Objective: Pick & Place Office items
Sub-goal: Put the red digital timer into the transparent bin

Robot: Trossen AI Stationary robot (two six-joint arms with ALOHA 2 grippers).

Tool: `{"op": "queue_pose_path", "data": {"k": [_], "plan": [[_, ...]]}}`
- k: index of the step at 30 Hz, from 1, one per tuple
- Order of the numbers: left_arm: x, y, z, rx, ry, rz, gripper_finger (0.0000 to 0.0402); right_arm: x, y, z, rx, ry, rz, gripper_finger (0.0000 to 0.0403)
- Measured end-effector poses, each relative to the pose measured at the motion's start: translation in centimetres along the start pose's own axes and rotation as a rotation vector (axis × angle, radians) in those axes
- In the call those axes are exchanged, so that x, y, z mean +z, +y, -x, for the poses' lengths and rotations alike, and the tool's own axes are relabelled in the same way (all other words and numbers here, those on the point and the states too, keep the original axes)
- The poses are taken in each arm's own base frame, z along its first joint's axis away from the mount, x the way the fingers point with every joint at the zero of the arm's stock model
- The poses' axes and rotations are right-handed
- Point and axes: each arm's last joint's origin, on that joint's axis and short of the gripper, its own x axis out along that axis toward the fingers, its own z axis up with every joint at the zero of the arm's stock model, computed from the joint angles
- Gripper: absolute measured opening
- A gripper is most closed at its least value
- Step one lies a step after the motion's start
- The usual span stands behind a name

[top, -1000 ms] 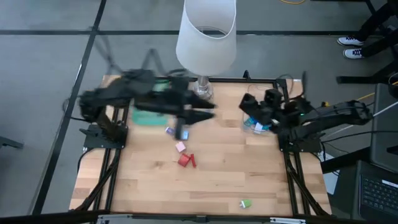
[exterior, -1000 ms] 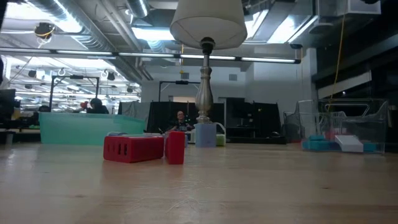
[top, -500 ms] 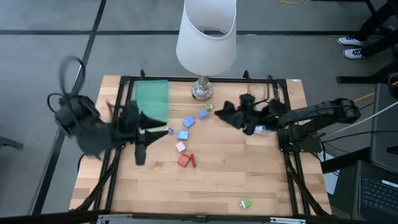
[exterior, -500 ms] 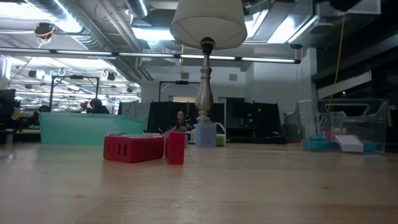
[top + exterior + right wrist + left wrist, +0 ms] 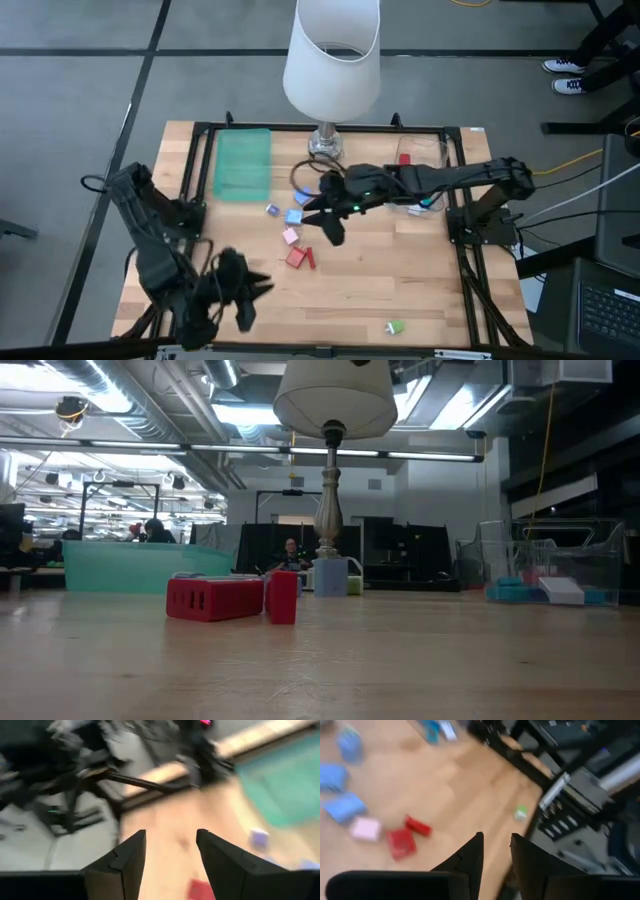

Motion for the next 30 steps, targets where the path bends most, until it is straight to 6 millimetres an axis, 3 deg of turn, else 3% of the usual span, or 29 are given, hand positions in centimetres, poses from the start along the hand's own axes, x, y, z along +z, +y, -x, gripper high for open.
{"op": "queue_pose_path", "data": {"k": [3,6,15,22,30], "plan": [[-3.5,0.5,-0.6,-0.057,0.063,0.005,0.0090,0.1,0.4,-0.7,-0.184,0.063,-0.055,0.0187],[-6.6,0.9,-0.9,-0.166,0.121,0.019,0.0089,-1.0,0.9,-2.2,-0.349,0.148,-0.160,0.0187],[-11.4,2.7,-1.6,-0.648,0.266,-0.002,0.0090,-5.7,3.1,-8.6,-0.537,0.324,-0.418,0.0187],[-13.2,4.5,-1.5,-0.766,0.308,0.040,0.0086,-9.1,2.8,-12.8,-0.611,0.467,-0.550,0.0187],[-13.0,4.4,-1.2,-0.825,0.280,0.060,0.0086,-11.2,0.5,-14.8,-0.628,0.593,-0.603,0.0218]]}}
